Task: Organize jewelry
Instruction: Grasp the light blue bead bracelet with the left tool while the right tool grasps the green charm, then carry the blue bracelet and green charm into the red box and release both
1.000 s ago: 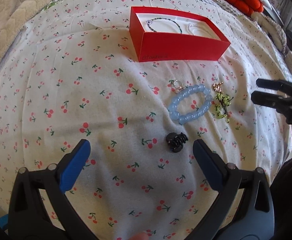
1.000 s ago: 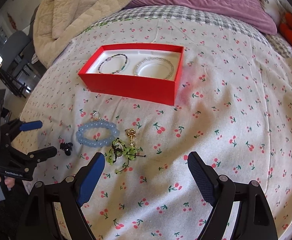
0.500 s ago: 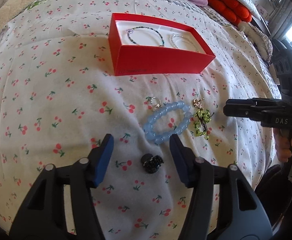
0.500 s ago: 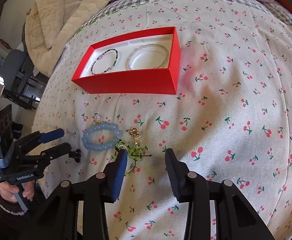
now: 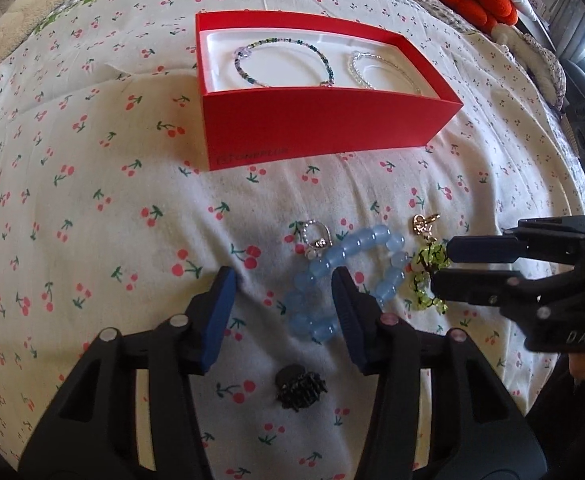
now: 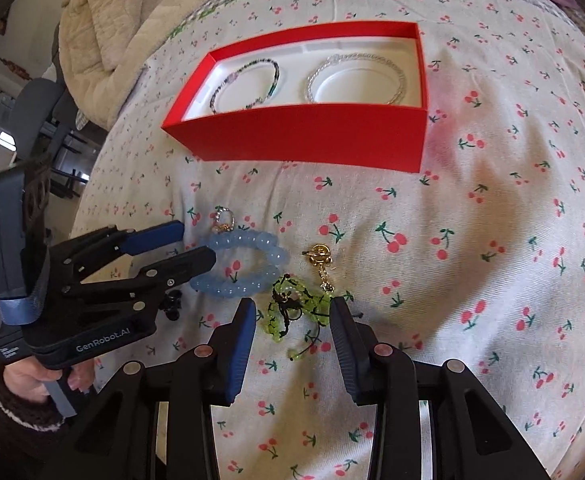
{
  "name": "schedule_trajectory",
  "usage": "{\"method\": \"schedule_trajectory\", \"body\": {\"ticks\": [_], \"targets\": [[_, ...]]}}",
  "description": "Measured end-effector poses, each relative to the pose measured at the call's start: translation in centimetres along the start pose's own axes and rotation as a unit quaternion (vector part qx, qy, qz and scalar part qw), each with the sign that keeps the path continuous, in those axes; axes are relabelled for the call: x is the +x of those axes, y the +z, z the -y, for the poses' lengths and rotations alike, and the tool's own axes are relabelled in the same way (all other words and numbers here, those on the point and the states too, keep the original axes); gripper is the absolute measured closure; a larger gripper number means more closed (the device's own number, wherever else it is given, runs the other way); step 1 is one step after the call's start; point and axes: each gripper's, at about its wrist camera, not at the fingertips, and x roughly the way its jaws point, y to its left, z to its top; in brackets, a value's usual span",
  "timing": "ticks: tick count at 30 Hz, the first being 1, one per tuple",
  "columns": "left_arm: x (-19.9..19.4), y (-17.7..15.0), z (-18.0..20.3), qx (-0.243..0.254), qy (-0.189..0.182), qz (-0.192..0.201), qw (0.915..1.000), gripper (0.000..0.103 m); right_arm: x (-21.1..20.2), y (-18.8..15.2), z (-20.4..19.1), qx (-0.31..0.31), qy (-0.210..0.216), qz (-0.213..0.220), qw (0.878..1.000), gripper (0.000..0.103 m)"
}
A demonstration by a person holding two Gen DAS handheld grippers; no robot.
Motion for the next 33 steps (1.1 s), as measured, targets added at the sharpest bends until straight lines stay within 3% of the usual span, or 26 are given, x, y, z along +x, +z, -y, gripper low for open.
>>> {"method": "schedule_trajectory", "body": {"ticks": [3,4,5,6,8,21,27,28,31,33], "targets": [[0.7,0.5,0.7,0.016,0.018,0.002,0.9997,0.052,0.9,0.3,-0.3,-0.012,-0.019,-0.002,1.0,0.069],[0.9,0.6,1.1,0.026,0.027,0.004,0.9993,0.054,1.0,0.3,-0.3,-0.016,-0.022,-0.001,1.0,0.084],[1.0,0.7,1.5,0.035,0.036,0.006,0.9987,0.061,1.1,0.3,-0.3,-0.02,-0.022,-0.002,1.0,0.091],[1.1,0.7,1.8,0.044,0.046,0.008,0.9979,0.066,0.9,0.3,-0.3,-0.02,-0.017,0.001,1.0,0.091],[1.1,0.8,1.9,0.049,0.058,0.01,0.997,0.09,0.1,0.1,-0.2,-0.022,-0.011,0.012,1.0,0.094],[-1.9,-0.6,-0.6,-0.002,0.05,0.019,0.9986,0.09,-5.9,-1.5,3.8,0.011,-0.001,0.064,0.998,0.095],[-2.4,-1.8,-2.3,-0.019,0.056,0.01,0.9982,0.09,-6.8,-2.1,7.3,0.045,-0.018,0.072,0.996,0.086],[-2.6,-1.8,-2.5,-0.021,0.053,0.012,0.9983,0.09,-7.1,-2.2,7.6,0.049,-0.015,0.075,0.996,0.079],[-3.5,-1.9,-3.0,-0.022,0.046,0.022,0.9984,0.087,-7.5,-2.3,8.2,0.063,-0.006,0.088,0.994,0.031],[-3.7,-1.8,-3.3,-0.025,0.042,0.023,0.9985,0.08,-7.5,-2.2,7.8,0.056,-0.002,0.09,0.994,0.031]]}}
